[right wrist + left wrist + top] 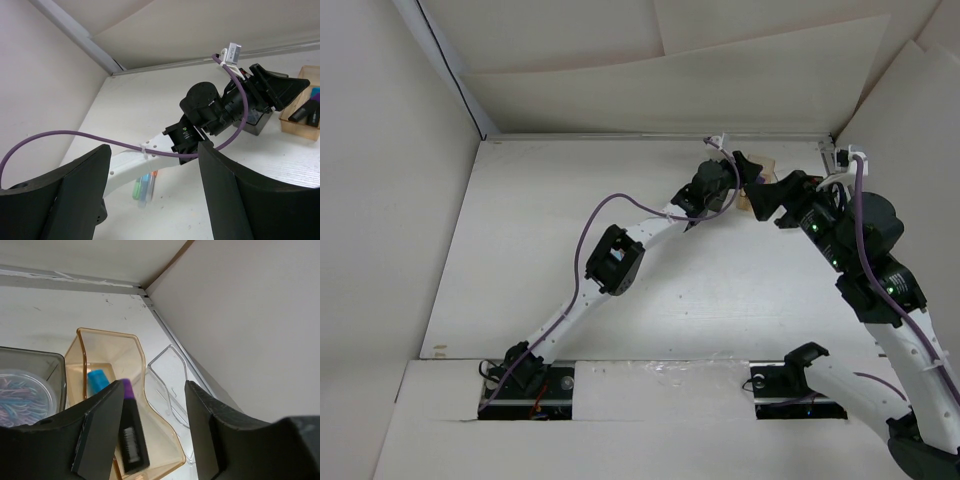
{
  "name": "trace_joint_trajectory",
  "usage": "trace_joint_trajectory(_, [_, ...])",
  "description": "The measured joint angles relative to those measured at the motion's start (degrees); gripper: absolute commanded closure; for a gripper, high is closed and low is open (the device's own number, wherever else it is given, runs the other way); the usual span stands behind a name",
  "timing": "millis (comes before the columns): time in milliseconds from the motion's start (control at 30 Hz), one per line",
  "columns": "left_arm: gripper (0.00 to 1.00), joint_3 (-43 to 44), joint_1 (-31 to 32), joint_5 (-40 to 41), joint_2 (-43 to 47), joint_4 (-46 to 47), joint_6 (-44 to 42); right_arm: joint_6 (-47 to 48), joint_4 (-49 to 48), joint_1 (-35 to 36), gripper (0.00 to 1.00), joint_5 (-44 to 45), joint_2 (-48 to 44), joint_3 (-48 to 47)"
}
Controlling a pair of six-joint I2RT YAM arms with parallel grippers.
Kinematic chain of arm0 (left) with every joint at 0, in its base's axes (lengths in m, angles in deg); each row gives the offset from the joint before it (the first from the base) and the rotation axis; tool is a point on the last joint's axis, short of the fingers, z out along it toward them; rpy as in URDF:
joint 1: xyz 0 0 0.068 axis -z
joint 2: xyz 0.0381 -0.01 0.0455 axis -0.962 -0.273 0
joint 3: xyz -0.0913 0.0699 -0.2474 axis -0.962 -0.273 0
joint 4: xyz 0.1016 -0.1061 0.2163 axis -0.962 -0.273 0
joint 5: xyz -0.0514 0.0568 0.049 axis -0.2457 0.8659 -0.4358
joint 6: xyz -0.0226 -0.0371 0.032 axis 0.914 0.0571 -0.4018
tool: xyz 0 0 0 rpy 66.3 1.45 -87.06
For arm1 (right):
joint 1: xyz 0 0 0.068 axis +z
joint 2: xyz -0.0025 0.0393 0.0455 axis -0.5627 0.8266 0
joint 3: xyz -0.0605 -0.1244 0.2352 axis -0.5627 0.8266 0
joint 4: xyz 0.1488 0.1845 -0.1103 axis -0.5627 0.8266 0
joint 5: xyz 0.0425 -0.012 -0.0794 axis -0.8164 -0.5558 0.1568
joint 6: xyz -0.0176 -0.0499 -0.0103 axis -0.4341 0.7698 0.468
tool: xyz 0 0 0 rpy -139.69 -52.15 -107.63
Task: Sort the stationery into containers
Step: Place the stationery into the container, then grab a piece of stationery with the right arm
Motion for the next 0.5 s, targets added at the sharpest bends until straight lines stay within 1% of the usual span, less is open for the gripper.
trace_joint_trajectory(33, [0.48,0.0,0.0,0.1,0.0,0.0,-0.1,0.0,0.0,0.0,0.24,-0.1,0.0,0.0])
trace_joint_trajectory(133, [0.44,0.0,0.0,0.2,0.0,0.0,-0.3,0.0,0.0,0.4,0.24,-0.2,0.0,0.0])
trace_joint_trajectory(167, [0.42,0.0,0.0,0.2,0.0,0.1,-0.4,0.0,0.0,0.5,0.24,-0.3,0.0,0.0])
trace_joint_trajectory(300, [0.41,-0.5,0.0,0.0,0.1,0.6,-0.5,0.1,0.0,0.5,0.24,-0.2,0.0,0.0])
trace_joint_trajectory(333, [0.43,-1.2,0.1,0.0,0.3,0.8,-0.6,0.1,0.0,0.5,0.24,-0.2,0.0,0.0])
trace_joint_trajectory(367, [0.45,-2.4,0.1,-0.1,1.1,0.8,-0.7,0.2,0.0,0.5,0.26,-0.2,0.0,0.0])
trace_joint_trajectory(467, [0.48,-10.3,0.3,-0.3,5.8,1.2,-1.4,0.6,0.0,0.5,0.3,0.1,0.0,0.0])
trace_joint_trajectory(500, [0.48,-13.4,0.3,-0.4,8.0,1.3,-1.6,0.8,0.0,0.5,0.39,0.3,-0.1,0.0])
